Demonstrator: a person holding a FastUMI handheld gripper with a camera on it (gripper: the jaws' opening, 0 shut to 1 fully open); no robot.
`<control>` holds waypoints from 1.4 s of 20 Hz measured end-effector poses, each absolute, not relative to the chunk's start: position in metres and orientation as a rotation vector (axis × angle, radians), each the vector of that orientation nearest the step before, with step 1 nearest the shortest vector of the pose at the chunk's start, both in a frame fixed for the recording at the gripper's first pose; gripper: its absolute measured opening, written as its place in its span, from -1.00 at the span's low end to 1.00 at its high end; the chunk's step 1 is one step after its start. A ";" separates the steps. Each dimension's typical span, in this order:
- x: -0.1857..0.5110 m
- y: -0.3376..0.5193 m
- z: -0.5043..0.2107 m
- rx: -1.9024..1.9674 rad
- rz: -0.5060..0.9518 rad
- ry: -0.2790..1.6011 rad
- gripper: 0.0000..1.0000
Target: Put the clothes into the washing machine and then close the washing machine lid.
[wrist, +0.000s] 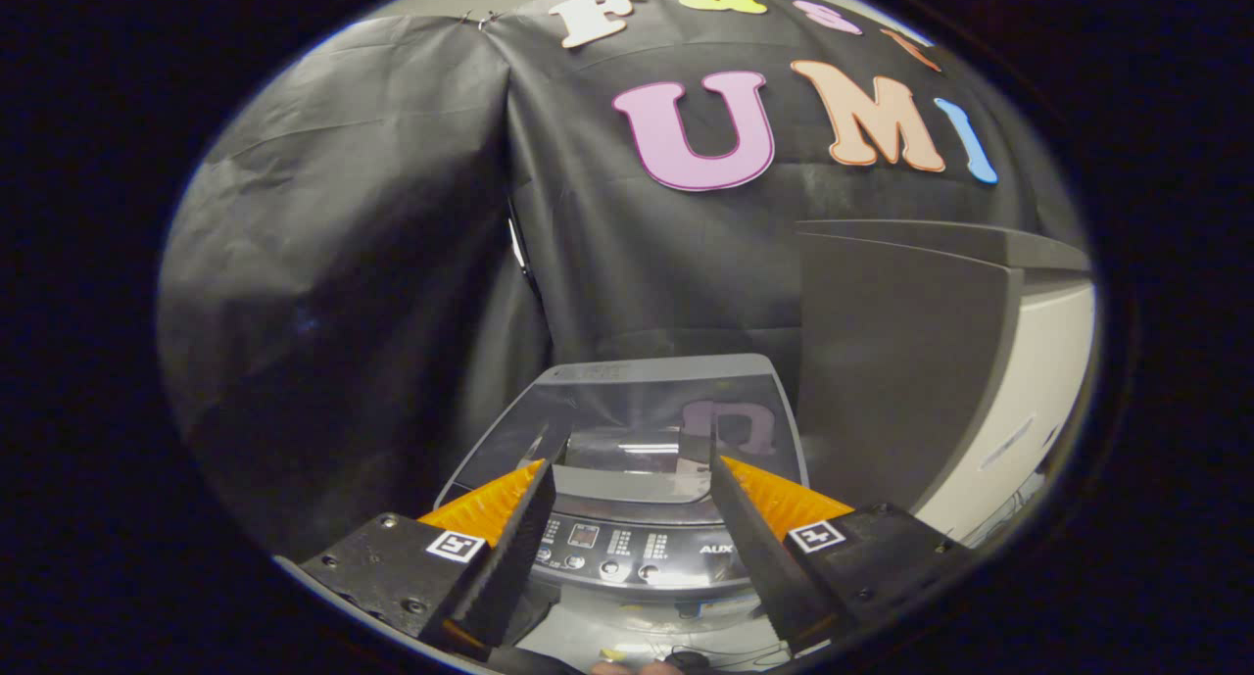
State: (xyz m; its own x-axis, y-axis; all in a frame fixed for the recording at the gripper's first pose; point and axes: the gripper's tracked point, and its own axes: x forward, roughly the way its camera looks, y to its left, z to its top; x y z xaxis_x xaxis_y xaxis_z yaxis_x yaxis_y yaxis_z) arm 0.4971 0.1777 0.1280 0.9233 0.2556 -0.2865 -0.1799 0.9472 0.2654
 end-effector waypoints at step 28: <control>0.299 0.087 0.048 0.264 0.025 0.124 0.93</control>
State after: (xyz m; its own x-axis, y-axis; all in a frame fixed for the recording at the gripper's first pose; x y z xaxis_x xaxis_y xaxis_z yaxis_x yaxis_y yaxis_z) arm 0.2988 0.0873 0.0480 0.9921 0.0407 -0.1185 -0.0082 0.9650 0.2622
